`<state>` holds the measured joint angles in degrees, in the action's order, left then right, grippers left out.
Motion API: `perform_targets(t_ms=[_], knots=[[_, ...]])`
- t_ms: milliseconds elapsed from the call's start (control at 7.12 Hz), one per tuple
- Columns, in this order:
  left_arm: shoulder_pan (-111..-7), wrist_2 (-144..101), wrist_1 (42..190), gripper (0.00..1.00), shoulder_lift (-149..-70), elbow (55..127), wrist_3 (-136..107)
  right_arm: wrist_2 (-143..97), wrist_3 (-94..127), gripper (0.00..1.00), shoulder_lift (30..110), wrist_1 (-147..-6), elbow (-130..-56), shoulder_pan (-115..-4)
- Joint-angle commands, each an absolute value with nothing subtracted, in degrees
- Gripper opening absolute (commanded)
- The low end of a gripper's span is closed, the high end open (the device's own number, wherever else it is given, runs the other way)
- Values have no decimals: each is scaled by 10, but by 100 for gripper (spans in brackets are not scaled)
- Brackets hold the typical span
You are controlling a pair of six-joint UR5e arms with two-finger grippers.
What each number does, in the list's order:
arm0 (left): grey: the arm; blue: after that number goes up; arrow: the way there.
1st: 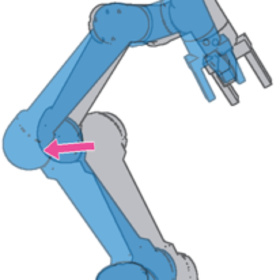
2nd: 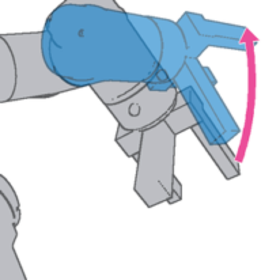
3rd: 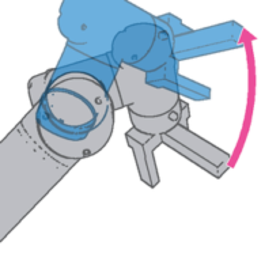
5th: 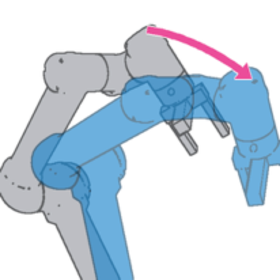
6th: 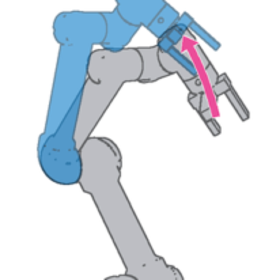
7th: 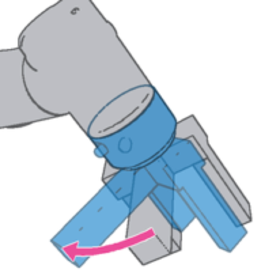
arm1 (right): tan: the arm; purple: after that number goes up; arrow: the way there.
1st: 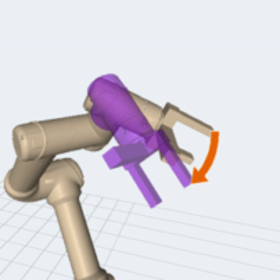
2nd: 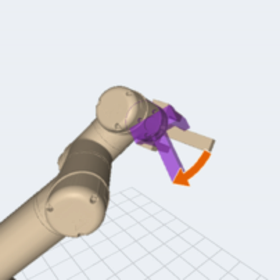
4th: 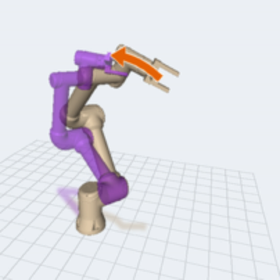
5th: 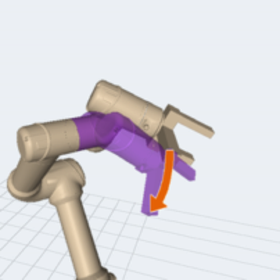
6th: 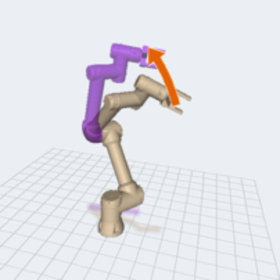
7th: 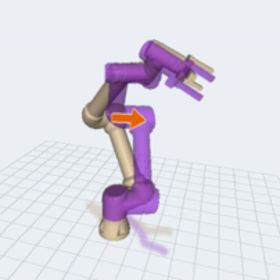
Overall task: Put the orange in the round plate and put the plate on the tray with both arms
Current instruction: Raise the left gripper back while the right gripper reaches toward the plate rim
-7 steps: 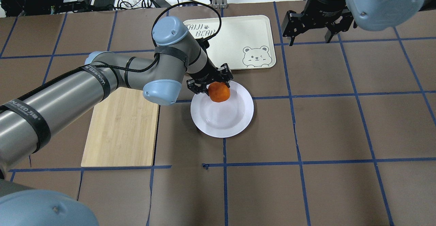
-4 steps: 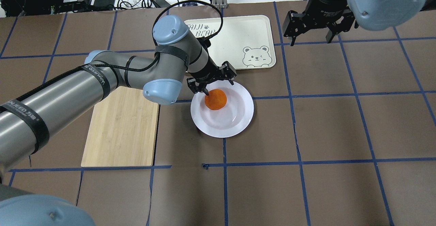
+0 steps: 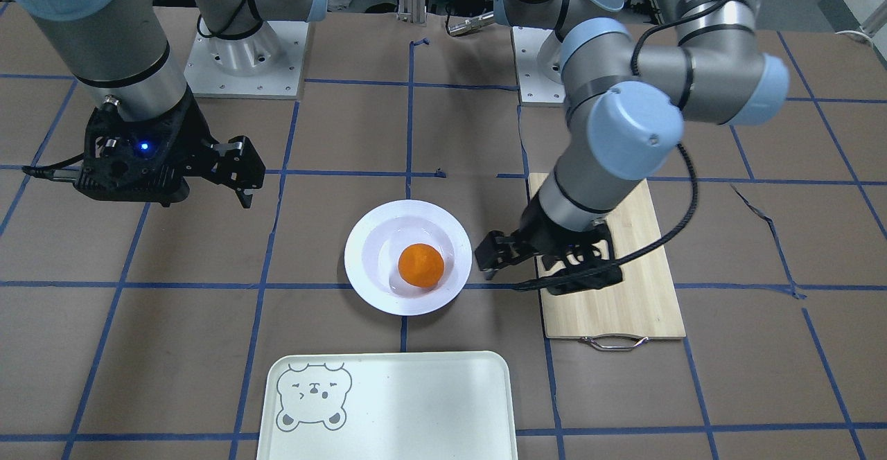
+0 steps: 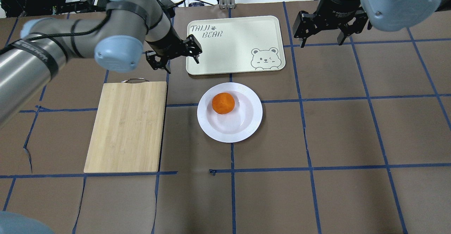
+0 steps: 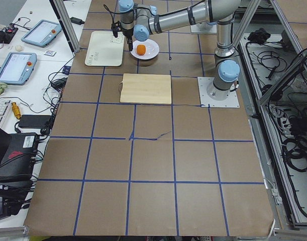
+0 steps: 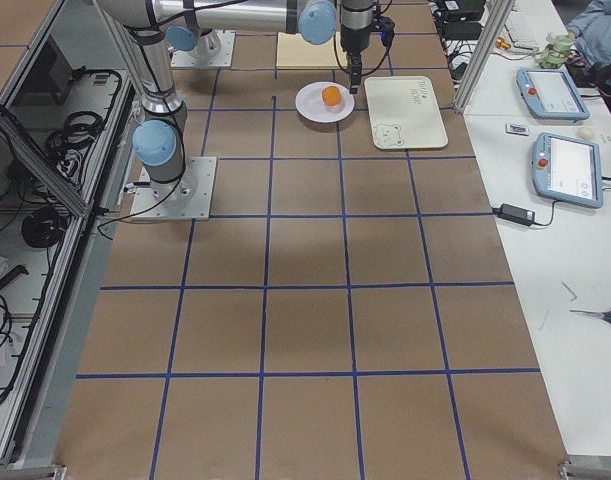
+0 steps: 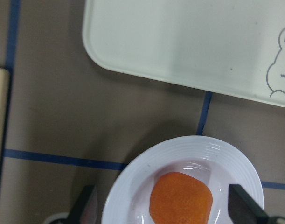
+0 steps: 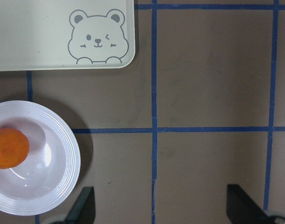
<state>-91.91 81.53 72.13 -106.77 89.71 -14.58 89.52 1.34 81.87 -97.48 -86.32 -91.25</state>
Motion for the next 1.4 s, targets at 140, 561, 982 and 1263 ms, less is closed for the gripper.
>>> perform_targets(t_ms=[140, 561, 982, 1263], knots=[[-866, 912, 892, 100, -968, 861, -53, 778, 21, 100, 802, -1078, -969, -910], [-839, 910, 919, 100, -934, 886, -53, 695, 68, 100, 780, -1357, -1172, -916], [-841, 907, 931, 100, -909, 889, -48, 661, 136, 100, 710, -1483, -1210, -946], [-841, 907, 931, 100, -909, 889, -48, 659, 135, 100, 708, -1484, -1214, -954]])
